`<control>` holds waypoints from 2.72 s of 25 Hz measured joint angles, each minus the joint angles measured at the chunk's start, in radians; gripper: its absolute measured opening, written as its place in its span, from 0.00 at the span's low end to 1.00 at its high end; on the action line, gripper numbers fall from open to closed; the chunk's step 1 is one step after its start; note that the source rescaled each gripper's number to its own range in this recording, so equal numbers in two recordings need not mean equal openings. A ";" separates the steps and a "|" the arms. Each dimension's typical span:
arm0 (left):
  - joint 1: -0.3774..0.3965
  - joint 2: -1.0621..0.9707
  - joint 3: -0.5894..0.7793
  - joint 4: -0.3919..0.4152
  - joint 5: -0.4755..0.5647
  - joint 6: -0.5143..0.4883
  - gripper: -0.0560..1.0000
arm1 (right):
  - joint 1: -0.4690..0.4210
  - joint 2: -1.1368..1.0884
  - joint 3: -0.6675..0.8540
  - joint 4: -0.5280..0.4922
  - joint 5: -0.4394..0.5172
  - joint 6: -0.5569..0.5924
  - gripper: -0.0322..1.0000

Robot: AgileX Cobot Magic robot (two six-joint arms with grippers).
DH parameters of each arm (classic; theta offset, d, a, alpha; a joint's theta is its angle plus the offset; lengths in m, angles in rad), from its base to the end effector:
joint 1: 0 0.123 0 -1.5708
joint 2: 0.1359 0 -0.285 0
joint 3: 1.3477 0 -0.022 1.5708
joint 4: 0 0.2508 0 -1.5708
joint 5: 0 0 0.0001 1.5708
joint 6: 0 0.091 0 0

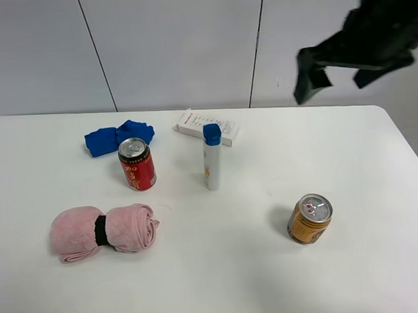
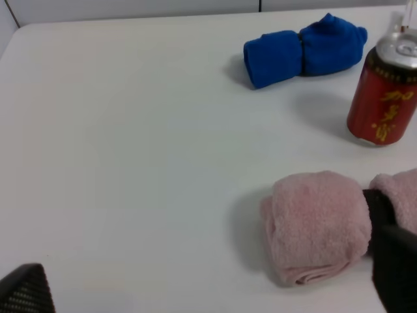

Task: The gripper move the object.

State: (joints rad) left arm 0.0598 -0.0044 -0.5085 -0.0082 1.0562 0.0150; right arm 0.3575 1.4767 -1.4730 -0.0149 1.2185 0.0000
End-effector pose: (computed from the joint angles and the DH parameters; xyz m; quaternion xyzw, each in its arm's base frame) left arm -0.0063 -0.0010 0.2800 -0.0188 0.8484 0.0157 0.5287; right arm 0.2799 0.1032 0.3681 -0.1746 0.9606 0.0312 0.2140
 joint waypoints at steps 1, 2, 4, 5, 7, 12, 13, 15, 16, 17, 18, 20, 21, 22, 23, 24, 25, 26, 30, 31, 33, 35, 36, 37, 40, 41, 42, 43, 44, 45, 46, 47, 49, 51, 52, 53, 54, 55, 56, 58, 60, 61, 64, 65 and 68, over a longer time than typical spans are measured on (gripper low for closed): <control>0.000 0.000 0.000 0.000 0.000 0.000 1.00 | -0.030 -0.061 0.054 -0.012 0.000 0.000 1.00; 0.000 0.000 0.000 0.000 0.000 0.000 1.00 | -0.056 -0.112 0.103 -0.028 0.001 0.012 1.00; 0.000 0.000 0.000 0.000 0.000 0.000 1.00 | -0.115 -0.233 0.180 -0.048 0.001 0.019 1.00; 0.000 0.000 0.000 0.000 0.000 0.000 1.00 | -0.146 -0.291 0.215 -0.052 0.002 0.019 1.00; 0.000 0.000 0.000 0.000 0.000 0.000 1.00 | -0.199 -0.398 0.272 -0.061 0.002 0.020 1.00; 0.000 0.000 0.000 0.000 0.000 0.000 1.00 | -0.256 -0.682 0.431 -0.078 -0.008 0.013 1.00; 0.000 0.000 0.000 0.000 0.000 0.000 1.00 | -0.256 -0.732 0.470 -0.078 -0.025 0.013 1.00; 0.000 0.000 0.000 0.000 0.000 0.000 1.00 | -0.258 -0.854 0.549 -0.078 -0.069 0.012 1.00; 0.000 0.000 0.000 0.000 0.000 0.000 1.00 | -0.258 -0.907 0.595 -0.078 -0.089 0.012 1.00; 0.000 0.000 0.000 0.000 0.000 0.000 1.00 | -0.258 -0.970 0.644 -0.078 -0.106 0.013 1.00; 0.000 0.000 0.000 0.000 0.000 0.000 1.00 | -0.259 -1.033 0.683 -0.078 -0.120 0.017 1.00; 0.000 0.000 0.000 0.000 0.000 0.000 1.00 | -0.259 -1.142 0.772 -0.078 -0.144 0.030 1.00; 0.000 0.000 0.000 0.000 0.000 0.000 1.00 | -0.259 -1.197 0.810 -0.077 -0.154 0.040 1.00; 0.000 0.000 0.000 0.000 0.000 0.000 1.00 | -0.259 -1.246 0.839 -0.077 -0.158 0.050 1.00; 0.000 0.000 0.000 0.000 0.000 0.000 1.00 | -0.259 -1.289 0.870 -0.077 -0.158 0.059 1.00; 0.000 0.000 0.000 0.000 0.000 0.000 1.00 | -0.259 -1.320 0.898 -0.077 -0.158 0.066 1.00; 0.000 0.000 0.000 0.000 0.000 0.000 1.00 | -0.259 -1.355 0.924 -0.077 -0.156 0.073 1.00; 0.000 0.000 0.000 0.000 0.000 0.000 1.00 | -0.259 -1.375 0.943 -0.077 -0.156 0.077 1.00; 0.000 0.000 0.000 0.000 0.000 0.000 1.00 | -0.259 -1.408 0.986 -0.077 -0.153 0.095 1.00; 0.000 0.000 0.000 0.000 0.000 0.000 1.00 | -0.259 -1.408 0.987 -0.077 -0.153 0.099 1.00; 0.000 0.000 0.000 0.000 0.000 0.000 1.00 | -0.259 -1.409 0.987 -0.083 -0.153 0.116 1.00; 0.000 0.000 0.000 0.000 0.000 0.000 1.00 | -0.259 -1.410 0.987 -0.101 -0.153 0.138 1.00; 0.000 0.000 0.000 0.000 0.000 0.000 1.00 | -0.259 -1.411 0.987 -0.109 -0.153 0.150 1.00; 0.000 0.000 0.000 0.000 0.000 0.000 1.00 | -0.259 -1.418 0.987 -0.112 -0.153 0.154 1.00; 0.000 0.000 0.000 0.000 0.000 0.000 1.00 | -0.259 -1.447 0.987 -0.114 -0.153 0.157 1.00; 0.000 0.000 0.000 0.000 0.000 0.000 1.00 | -0.259 -1.462 0.987 -0.114 -0.153 0.157 1.00; 0.000 0.000 0.000 0.000 0.000 0.000 1.00 | -0.261 -1.472 0.987 -0.114 -0.153 0.158 1.00; 0.000 0.000 0.000 0.000 0.000 0.000 1.00 | -0.268 -1.479 0.987 -0.114 -0.153 0.158 1.00; 0.000 0.000 0.000 0.000 0.000 0.000 1.00 | -0.282 -1.479 0.988 -0.114 -0.153 0.158 1.00; 0.000 0.000 0.000 0.000 0.000 0.000 1.00 | -0.295 -1.479 0.988 -0.114 -0.153 0.158 1.00; 0.000 0.000 0.000 0.000 0.000 0.000 1.00 | -0.310 -1.479 0.988 -0.113 -0.153 0.157 1.00; 0.000 0.000 0.000 0.000 0.000 0.000 1.00 | -0.326 -1.479 0.988 -0.112 -0.153 0.154 1.00; 0.000 0.000 0.000 0.000 0.000 0.000 1.00 | -0.351 -1.479 0.988 -0.111 -0.153 0.151 1.00; 0.000 0.000 0.000 0.000 0.000 0.000 1.00 | -0.361 -1.479 0.988 -0.111 -0.153 0.150 1.00; 0.000 0.000 0.000 0.000 0.000 0.000 1.00 | -0.363 -1.479 0.988 -0.111 -0.153 0.150 1.00; 0.000 0.000 0.000 0.000 0.000 0.000 1.00 | -0.363 -1.479 0.988 -0.111 -0.153 0.150 1.00; 0.000 0.000 0.000 0.000 0.000 0.000 1.00 | -0.363 -1.479 0.988 -0.111 -0.153 0.150 1.00; 0.000 0.000 0.000 0.000 0.000 0.000 1.00 | -0.363 -1.479 0.988 -0.111 -0.153 0.150 1.00; 0.000 0.000 0.000 0.000 0.000 0.000 1.00 | -0.363 -1.479 0.988 -0.111 -0.153 0.150 1.00; 0.000 0.000 0.000 0.000 0.000 0.000 1.00 | -0.363 -1.479 0.988 -0.111 -0.153 0.150 1.00; 0.000 0.000 0.000 0.000 0.000 0.000 1.00 | -0.363 -1.479 0.988 -0.111 -0.153 0.150 1.00; 0.000 0.000 0.000 0.000 0.000 0.000 1.00 | -0.363 -1.479 0.988 -0.111 -0.153 0.150 1.00; 0.000 0.000 0.000 0.000 0.000 0.000 1.00 | -0.363 -1.479 0.988 -0.111 -0.153 0.150 1.00; 0.000 0.000 0.000 0.000 0.000 0.000 1.00 | -0.363 -1.479 0.988 -0.111 -0.153 0.150 1.00; 0.000 0.000 0.000 0.000 0.000 0.000 1.00 | -0.363 -1.479 0.988 -0.111 -0.153 0.150 1.00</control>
State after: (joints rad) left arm 0.0598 -0.0044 -0.5085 -0.0082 1.0562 0.0150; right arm -0.0052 -0.0020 -0.4852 -0.1255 1.0660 0.1496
